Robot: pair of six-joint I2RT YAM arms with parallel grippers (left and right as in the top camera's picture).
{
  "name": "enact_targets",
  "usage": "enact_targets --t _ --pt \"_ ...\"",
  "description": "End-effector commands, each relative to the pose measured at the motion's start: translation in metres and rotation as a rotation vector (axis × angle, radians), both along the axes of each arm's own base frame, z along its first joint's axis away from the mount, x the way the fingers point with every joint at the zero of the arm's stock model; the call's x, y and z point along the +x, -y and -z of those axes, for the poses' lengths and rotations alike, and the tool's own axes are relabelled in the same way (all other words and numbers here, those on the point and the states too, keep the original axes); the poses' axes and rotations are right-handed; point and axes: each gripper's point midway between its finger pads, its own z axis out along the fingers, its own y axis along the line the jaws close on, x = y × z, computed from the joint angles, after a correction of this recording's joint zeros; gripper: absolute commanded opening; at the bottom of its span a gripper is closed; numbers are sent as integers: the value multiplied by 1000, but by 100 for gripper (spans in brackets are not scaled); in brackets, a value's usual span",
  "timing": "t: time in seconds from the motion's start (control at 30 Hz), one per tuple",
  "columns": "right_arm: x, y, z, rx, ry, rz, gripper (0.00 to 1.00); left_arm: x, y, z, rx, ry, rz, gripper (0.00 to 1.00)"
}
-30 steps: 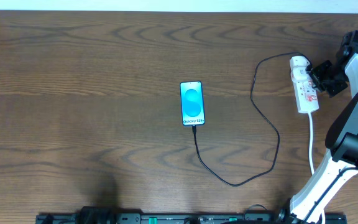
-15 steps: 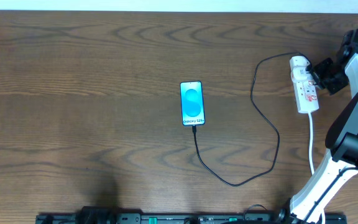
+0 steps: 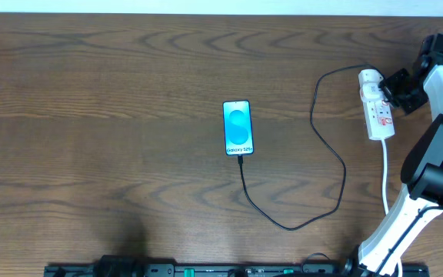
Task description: Plug charger to phone and switch on socket
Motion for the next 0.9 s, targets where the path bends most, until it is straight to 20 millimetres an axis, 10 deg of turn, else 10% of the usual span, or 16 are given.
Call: enact_targets --t 0.0,0.87 --pt "1 -5 2 8 2 0 1 -2 -2 1 9 7 -2 98" --pt "-6 -13 34 -14 -9 -13 1 -2 -2 1 9 7 -2 98"
